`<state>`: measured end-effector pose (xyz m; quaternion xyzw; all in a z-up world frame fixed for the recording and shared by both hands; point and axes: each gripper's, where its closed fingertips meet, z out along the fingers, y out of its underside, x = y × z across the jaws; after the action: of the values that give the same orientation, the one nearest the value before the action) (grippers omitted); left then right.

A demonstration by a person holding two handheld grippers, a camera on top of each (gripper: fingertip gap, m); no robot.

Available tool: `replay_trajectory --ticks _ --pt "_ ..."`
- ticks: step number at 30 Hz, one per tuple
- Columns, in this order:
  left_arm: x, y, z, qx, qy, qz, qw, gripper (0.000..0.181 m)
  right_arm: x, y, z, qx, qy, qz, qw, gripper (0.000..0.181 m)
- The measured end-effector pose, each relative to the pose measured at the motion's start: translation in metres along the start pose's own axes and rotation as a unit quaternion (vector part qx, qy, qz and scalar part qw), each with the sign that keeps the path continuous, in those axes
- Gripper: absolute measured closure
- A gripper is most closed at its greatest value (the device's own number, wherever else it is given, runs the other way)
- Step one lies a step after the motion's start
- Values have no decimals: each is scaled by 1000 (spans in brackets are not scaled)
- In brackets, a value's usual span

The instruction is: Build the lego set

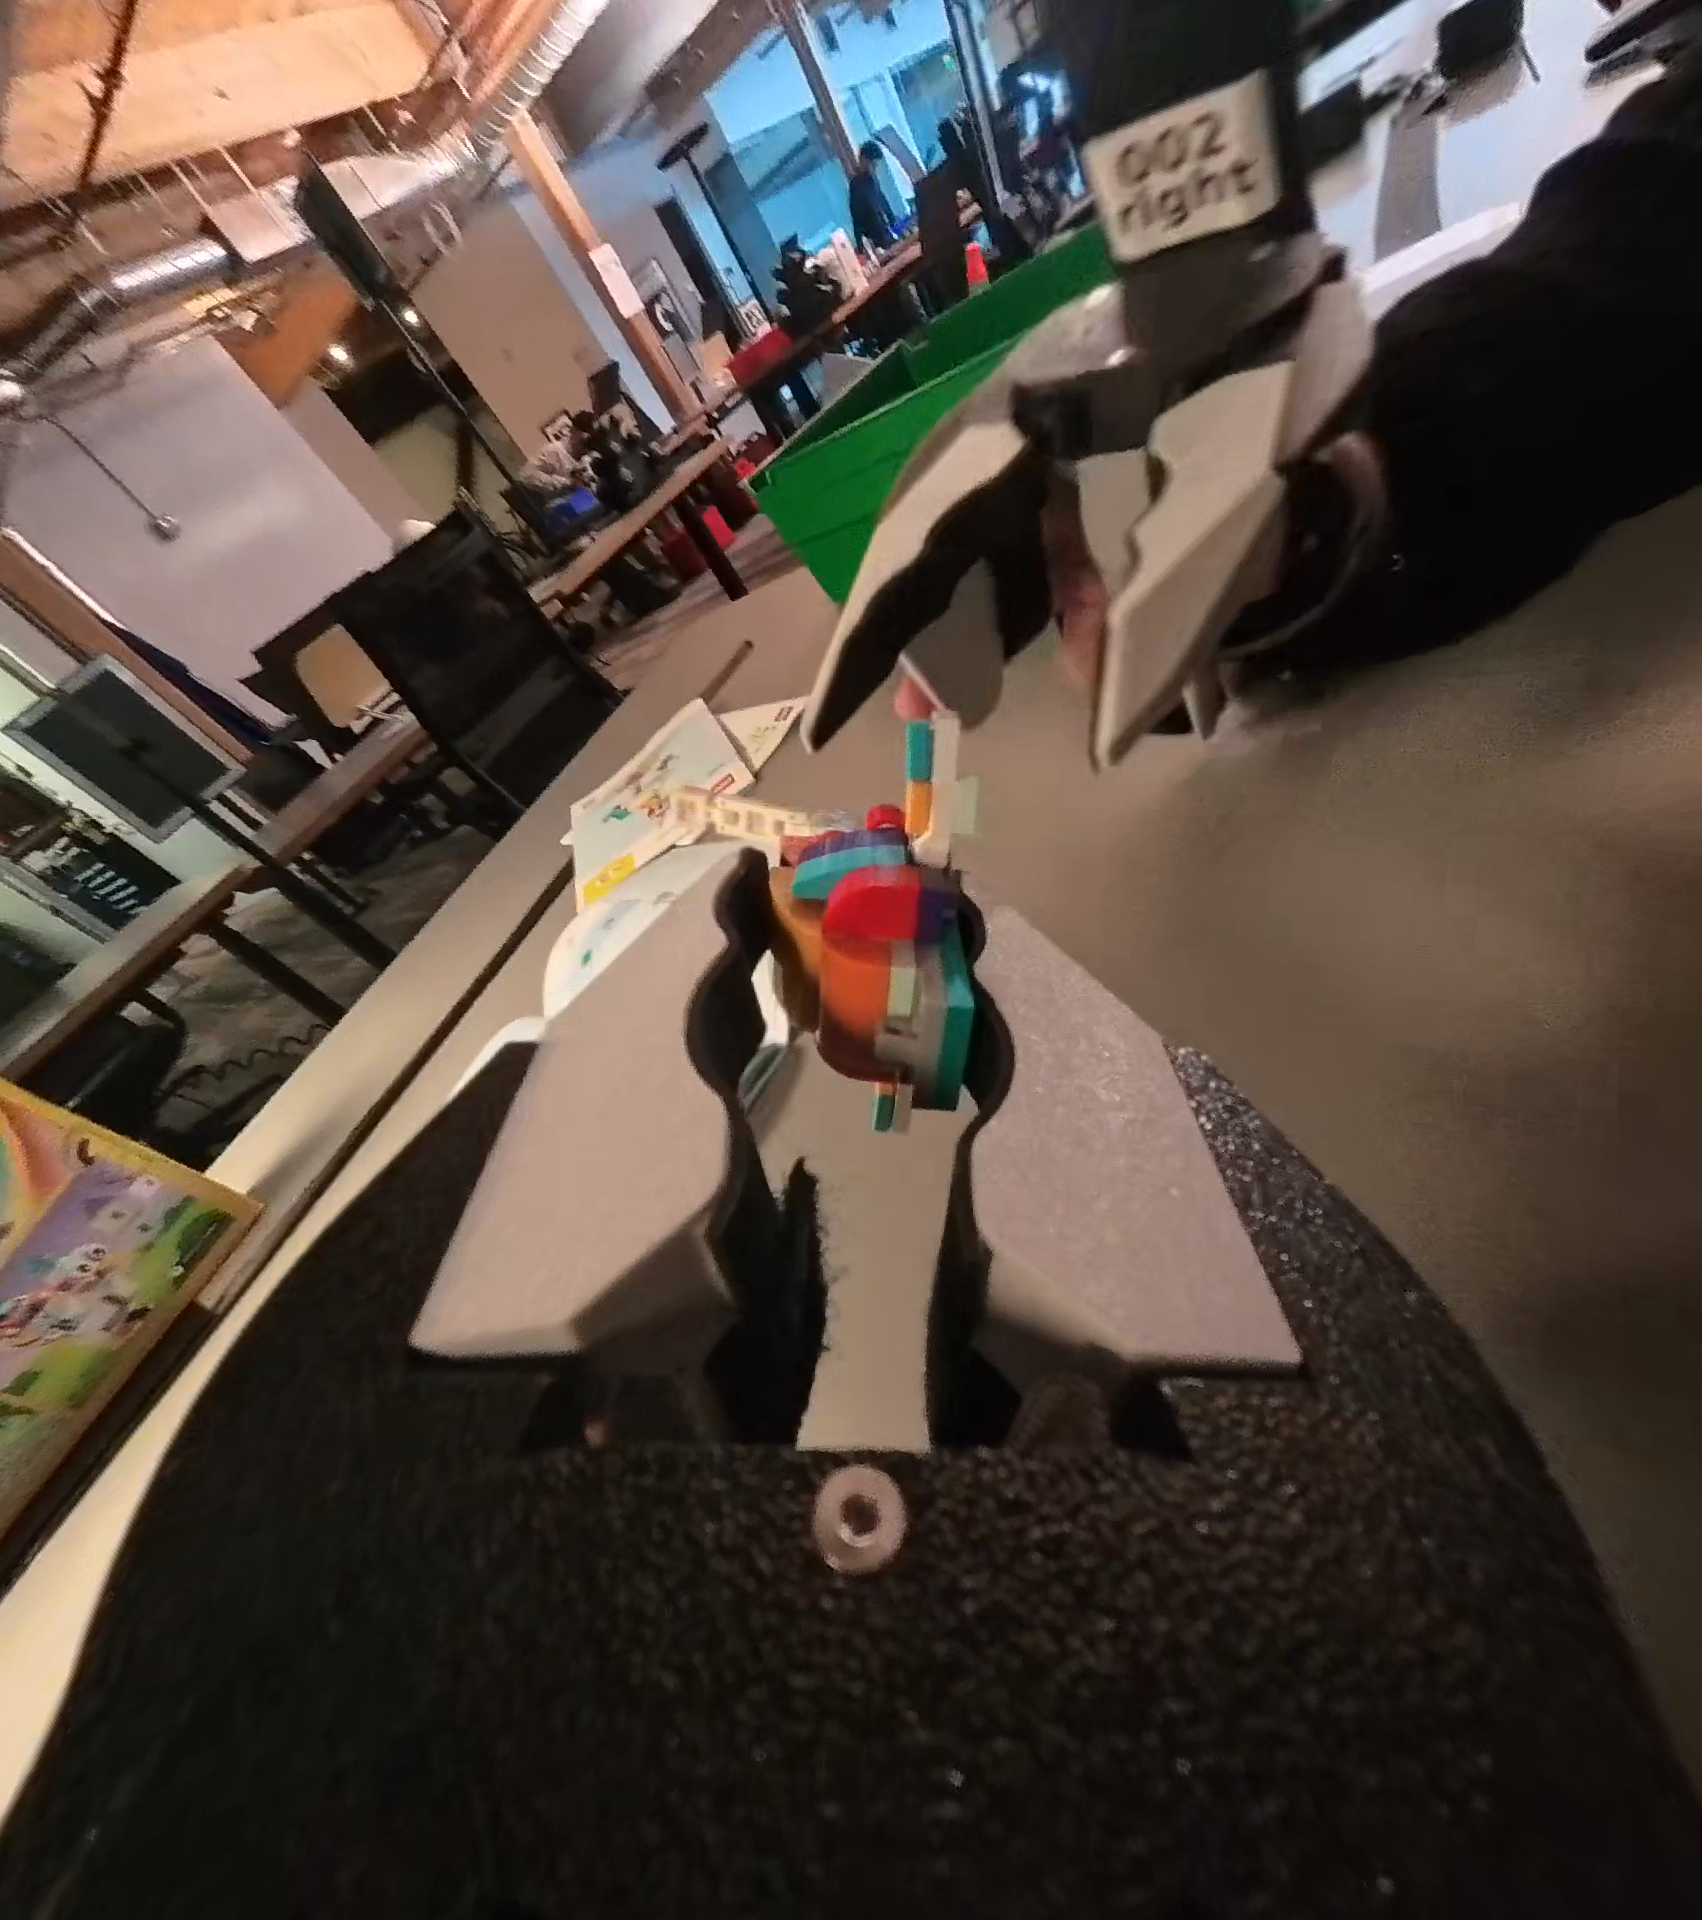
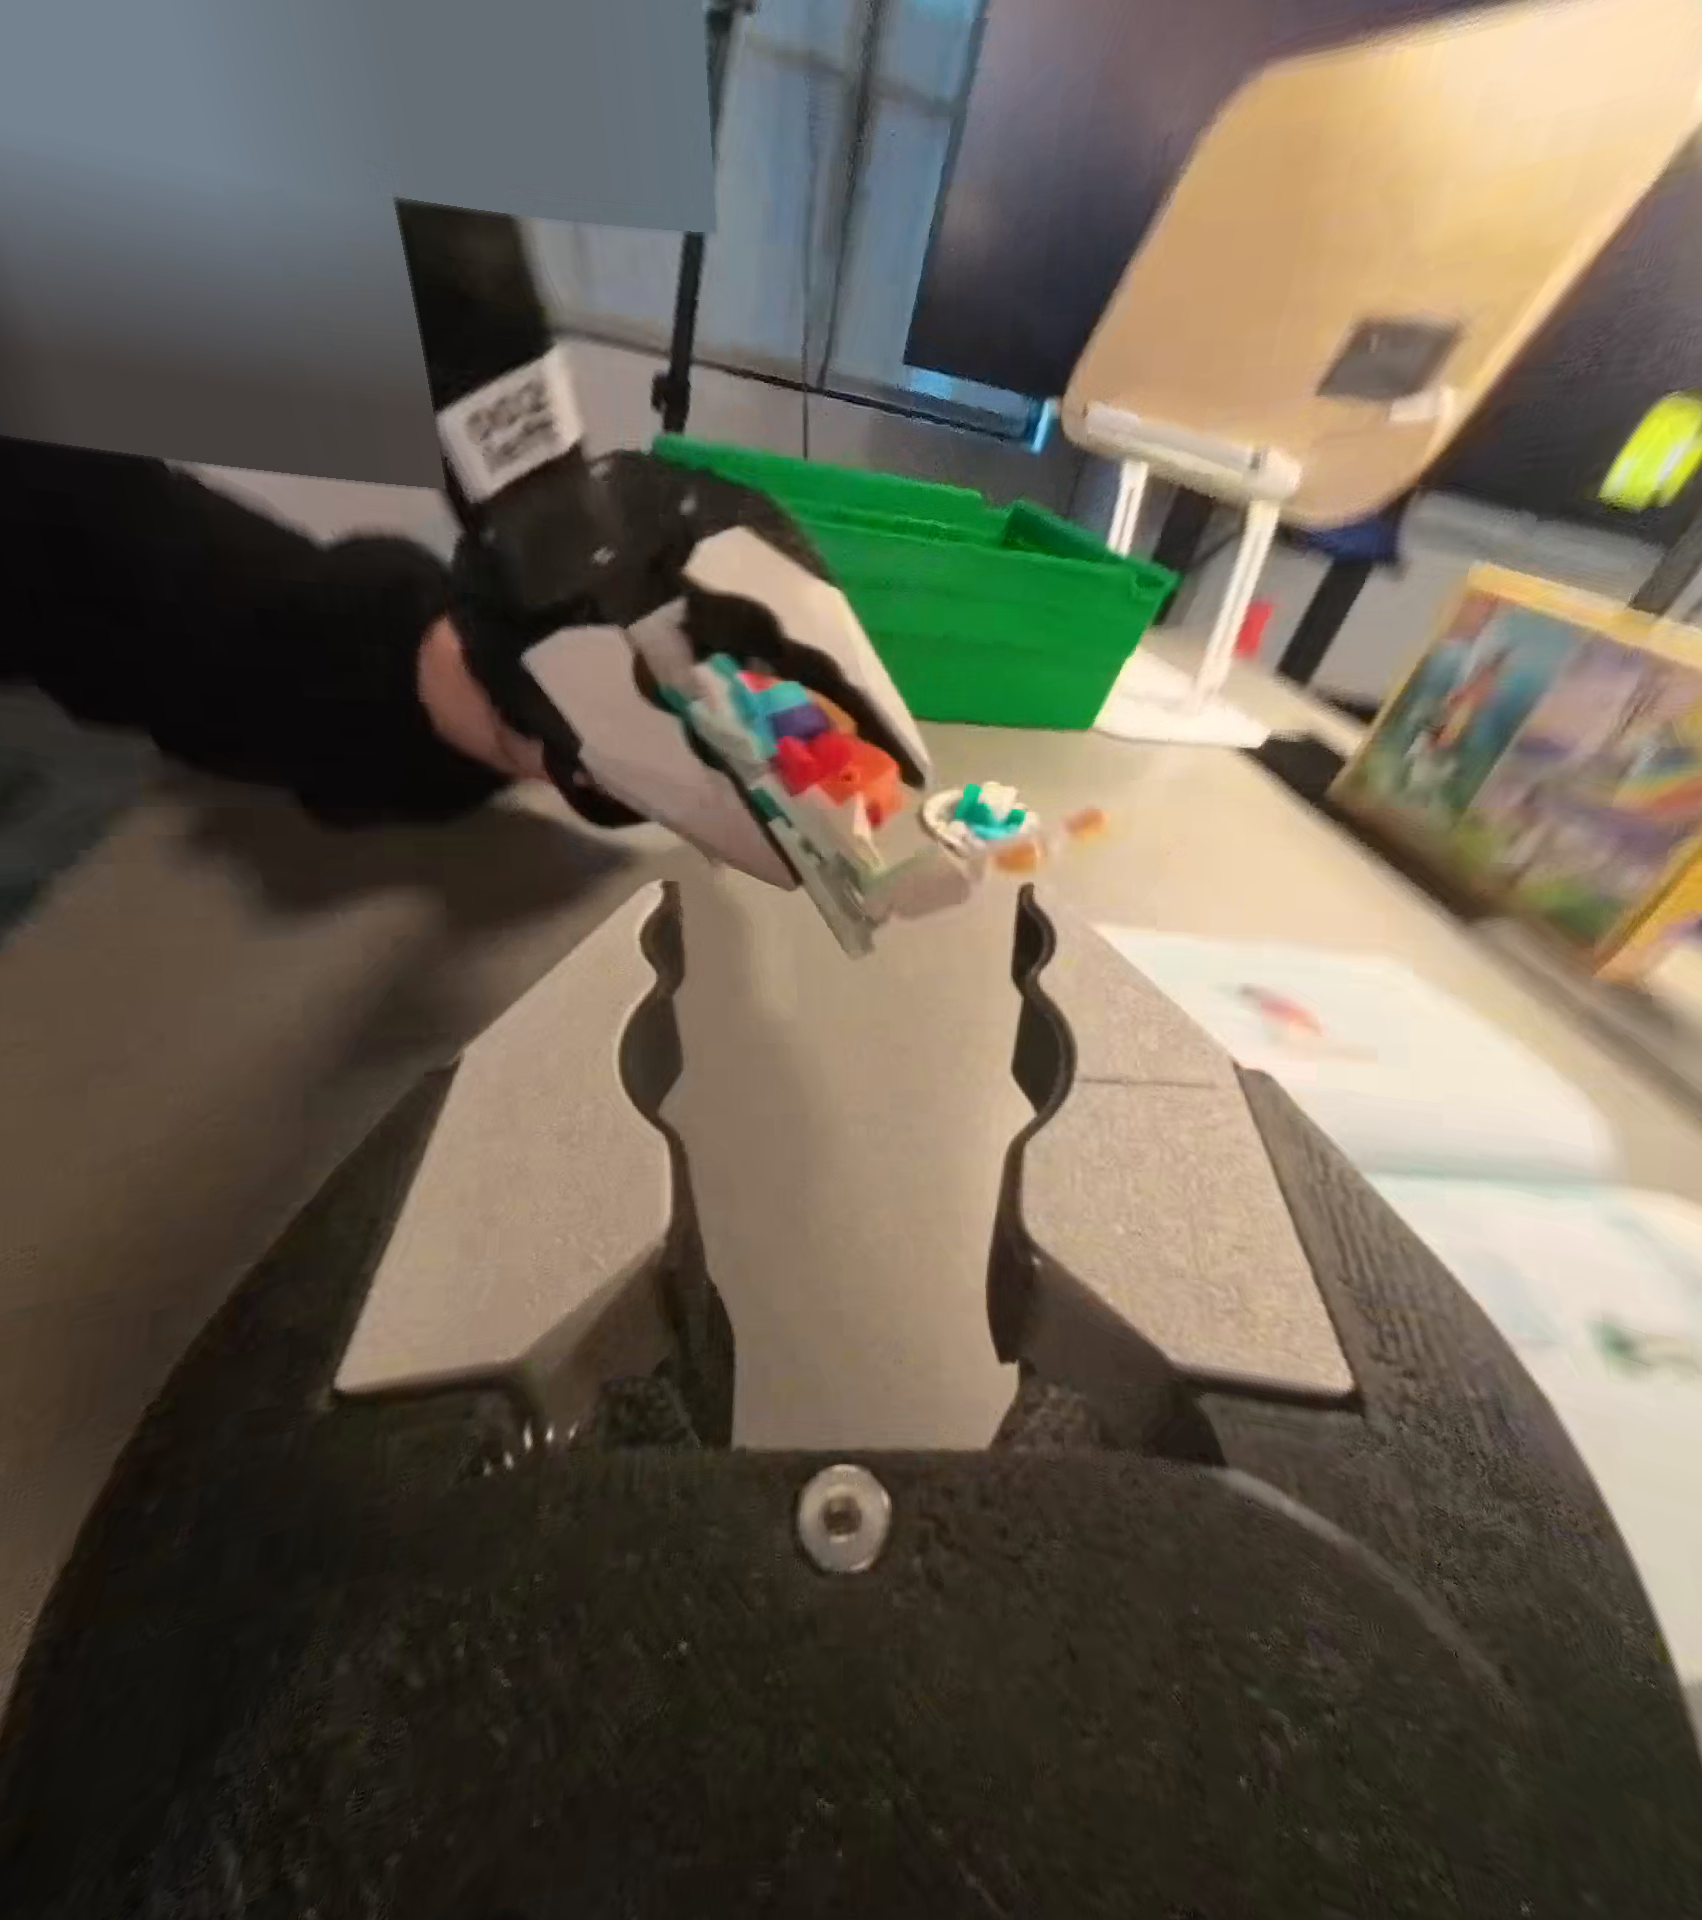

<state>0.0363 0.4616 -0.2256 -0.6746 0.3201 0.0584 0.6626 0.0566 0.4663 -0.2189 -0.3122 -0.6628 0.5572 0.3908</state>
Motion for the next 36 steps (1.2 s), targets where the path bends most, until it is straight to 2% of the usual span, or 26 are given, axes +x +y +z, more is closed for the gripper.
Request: replay_trajectory --ticks 3,6,8,10,12,15,19,21,30,36 --pt "0 -6 -1 14 -4 6 1000 151 3 4 7 -4 -52 179 983 130" --pt "4 -12 -1 28 5 8 1000 151 -10 1 11 5 -146 322 935 142" --pt "7 -14 -2 35 10 11 999 151 -17 0 10 14 -195 384 903 150" --pt "9 -15 -2 37 15 15 999 151 -21 2 9 17 -220 415 882 153" --pt "11 -17 -2 42 19 15 999 151 -24 0 8 18 -238 429 871 155" --pt "12 -20 -3 53 28 4 998 151 -26 -1 7 21 -245 428 869 162" --pt "16 -19 -2 52 37 8 998 151 -27 -2 8 28 -249 436 864 157" --pt "18 -21 -2 57 42 8 997 151 -27 -2 8 27 -246 432 867 164" --pt "24 -17 -3 48 64 31 996 150 -33 3 8 6 -244 403 882 165" --pt "27 -17 -4 47 78 24 996 151 -36 4 7 -2 -258 413 874 166"
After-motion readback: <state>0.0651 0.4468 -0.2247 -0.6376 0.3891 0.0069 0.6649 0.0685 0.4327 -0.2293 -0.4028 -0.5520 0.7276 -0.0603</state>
